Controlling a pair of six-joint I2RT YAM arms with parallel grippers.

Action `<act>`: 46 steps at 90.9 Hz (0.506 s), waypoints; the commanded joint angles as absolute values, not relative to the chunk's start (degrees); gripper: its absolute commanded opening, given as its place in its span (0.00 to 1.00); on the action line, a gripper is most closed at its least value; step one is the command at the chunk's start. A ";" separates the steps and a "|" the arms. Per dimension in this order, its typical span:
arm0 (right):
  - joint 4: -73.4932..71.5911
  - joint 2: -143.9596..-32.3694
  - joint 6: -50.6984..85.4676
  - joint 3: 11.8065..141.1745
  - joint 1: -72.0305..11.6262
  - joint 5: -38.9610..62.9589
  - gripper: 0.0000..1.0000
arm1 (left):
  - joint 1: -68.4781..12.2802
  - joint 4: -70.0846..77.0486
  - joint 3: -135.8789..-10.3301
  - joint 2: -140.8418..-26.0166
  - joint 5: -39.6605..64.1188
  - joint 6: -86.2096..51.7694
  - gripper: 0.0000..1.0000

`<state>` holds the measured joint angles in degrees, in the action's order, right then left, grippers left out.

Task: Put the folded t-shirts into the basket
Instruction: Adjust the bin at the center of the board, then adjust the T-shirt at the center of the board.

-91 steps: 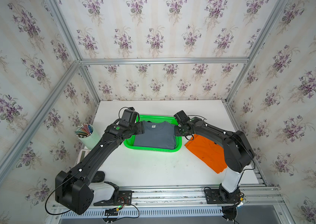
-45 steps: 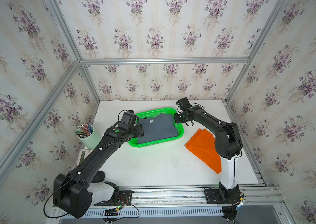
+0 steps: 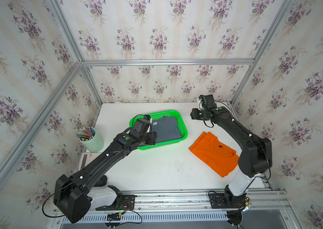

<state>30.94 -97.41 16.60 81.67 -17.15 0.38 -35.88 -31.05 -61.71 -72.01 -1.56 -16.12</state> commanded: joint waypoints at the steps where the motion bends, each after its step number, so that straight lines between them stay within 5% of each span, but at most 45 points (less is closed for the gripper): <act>1: 27.34 -92.62 21.53 70.45 -14.51 -1.91 0.50 | -38.32 -27.98 -62.97 -72.75 0.19 -10.54 0.73; 24: 21.61 -91.18 20.44 55.35 -11.60 0.71 0.43 | -43.67 -27.71 -62.82 -72.36 -0.09 -6.41 0.73; 46: 17.57 -93.81 18.89 48.21 -12.33 14.77 0.36 | -44.66 -28.15 -60.34 -69.77 -1.28 -8.10 0.73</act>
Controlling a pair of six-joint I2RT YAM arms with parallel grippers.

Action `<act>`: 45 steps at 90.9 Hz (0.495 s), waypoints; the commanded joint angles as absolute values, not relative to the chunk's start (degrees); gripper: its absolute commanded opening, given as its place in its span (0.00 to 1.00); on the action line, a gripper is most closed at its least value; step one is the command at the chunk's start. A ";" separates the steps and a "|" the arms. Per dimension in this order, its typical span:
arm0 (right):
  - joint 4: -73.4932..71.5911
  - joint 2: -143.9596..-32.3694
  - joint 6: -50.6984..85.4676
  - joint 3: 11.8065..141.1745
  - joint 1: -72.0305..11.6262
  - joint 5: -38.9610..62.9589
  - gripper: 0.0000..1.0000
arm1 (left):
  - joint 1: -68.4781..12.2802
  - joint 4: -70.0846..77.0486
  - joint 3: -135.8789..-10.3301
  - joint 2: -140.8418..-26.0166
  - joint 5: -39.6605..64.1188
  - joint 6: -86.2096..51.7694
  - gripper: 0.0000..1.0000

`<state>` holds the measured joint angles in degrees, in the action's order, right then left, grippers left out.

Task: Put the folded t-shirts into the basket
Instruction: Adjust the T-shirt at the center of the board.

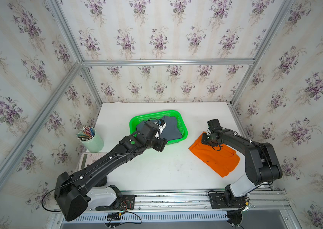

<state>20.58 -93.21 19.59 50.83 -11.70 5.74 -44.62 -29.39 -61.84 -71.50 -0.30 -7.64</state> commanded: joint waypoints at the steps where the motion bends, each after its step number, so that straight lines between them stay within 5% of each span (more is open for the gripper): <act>1: 17.53 -93.88 18.80 47.79 -12.45 15.47 0.36 | -44.65 -28.01 -60.10 -69.60 -1.39 -8.27 0.73; 45: 28.70 -83.46 22.54 37.50 -40.36 23.40 0.36 | -44.77 -23.38 -51.94 -64.03 5.59 -17.48 0.72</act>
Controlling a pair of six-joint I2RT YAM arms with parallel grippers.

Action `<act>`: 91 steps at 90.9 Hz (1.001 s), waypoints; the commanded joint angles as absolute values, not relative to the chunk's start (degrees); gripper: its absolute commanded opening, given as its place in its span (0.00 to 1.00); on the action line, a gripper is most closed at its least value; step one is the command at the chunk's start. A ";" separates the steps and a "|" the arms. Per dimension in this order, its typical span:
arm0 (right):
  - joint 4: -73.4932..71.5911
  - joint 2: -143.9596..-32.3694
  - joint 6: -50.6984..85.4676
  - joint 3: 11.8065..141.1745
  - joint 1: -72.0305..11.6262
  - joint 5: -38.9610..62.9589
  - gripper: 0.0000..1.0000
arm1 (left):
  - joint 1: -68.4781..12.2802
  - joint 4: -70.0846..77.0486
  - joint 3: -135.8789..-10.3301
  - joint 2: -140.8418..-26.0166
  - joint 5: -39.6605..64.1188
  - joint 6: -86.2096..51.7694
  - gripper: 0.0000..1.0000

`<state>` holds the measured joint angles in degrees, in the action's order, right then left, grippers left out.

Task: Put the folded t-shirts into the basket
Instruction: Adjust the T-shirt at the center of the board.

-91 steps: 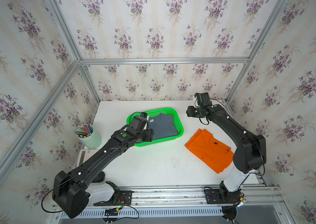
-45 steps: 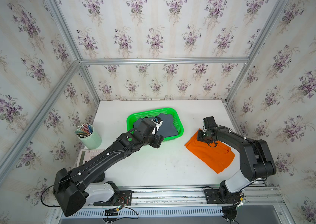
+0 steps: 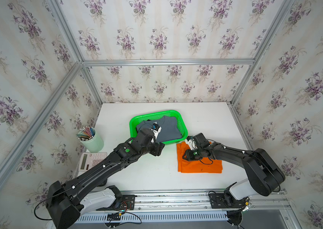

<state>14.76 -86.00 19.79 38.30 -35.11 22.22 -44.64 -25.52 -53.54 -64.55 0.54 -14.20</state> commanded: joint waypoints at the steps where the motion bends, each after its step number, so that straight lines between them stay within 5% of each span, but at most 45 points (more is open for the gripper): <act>1: 28.85 -83.04 22.96 37.60 -40.92 23.43 0.36 | -44.80 -23.20 -51.64 -63.96 6.00 -17.66 0.72; 39: 36.54 -72.36 31.77 43.68 -44.50 16.31 0.48 | -48.34 -21.97 -48.97 -69.60 15.31 -14.26 0.74; 67: 51.78 -73.41 32.78 61.88 -40.87 -22.98 0.76 | -51.33 -24.34 -58.46 -88.99 19.69 -20.85 0.79; 73: 52.16 -72.45 36.05 62.52 -40.80 -30.94 0.98 | -51.30 -26.13 -59.99 -91.33 18.70 -21.68 0.79; 91: 46.89 -69.18 39.61 58.31 -40.10 -36.84 1.00 | -51.09 -27.14 -61.49 -96.15 22.48 -24.95 0.79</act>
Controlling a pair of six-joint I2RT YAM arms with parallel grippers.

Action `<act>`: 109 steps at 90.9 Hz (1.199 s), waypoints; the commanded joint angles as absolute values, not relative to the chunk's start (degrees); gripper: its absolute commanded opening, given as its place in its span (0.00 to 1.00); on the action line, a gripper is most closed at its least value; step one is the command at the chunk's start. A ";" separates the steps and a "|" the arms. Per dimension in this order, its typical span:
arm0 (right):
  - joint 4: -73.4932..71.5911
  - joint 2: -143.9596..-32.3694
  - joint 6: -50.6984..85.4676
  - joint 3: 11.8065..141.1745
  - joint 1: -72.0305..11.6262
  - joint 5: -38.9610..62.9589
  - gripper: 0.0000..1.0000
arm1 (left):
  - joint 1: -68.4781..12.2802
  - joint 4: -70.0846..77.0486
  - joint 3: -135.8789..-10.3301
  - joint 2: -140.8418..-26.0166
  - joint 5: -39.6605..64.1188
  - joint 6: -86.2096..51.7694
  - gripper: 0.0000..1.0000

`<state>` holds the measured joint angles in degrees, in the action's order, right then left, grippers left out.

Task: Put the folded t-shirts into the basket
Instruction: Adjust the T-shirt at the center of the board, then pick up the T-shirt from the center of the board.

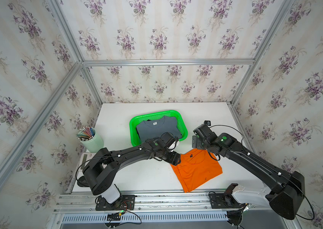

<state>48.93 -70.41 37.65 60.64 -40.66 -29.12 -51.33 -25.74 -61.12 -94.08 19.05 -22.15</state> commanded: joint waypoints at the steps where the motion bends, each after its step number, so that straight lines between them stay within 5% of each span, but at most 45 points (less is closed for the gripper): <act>1: 46.21 -69.09 39.05 58.07 -39.96 -36.17 1.00 | -51.08 -26.97 -61.51 -96.41 22.93 -25.09 0.79; 59: 39.91 -72.62 39.66 56.14 -27.83 -18.07 1.00 | -49.15 -30.47 -68.13 -109.48 27.70 -26.39 0.56; 88: 39.37 -73.40 39.92 56.51 -27.00 -15.62 1.00 | -49.92 -37.86 -70.98 -104.29 14.32 -23.58 0.69; 109: 39.37 -73.48 39.99 56.69 -26.81 -16.30 1.00 | -49.98 -34.66 -70.61 -107.13 18.39 -23.34 0.70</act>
<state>39.72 -73.52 39.66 56.36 -26.92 -15.68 -49.91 -35.79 -70.96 -105.71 17.08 -24.05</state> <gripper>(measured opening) 0.999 0.700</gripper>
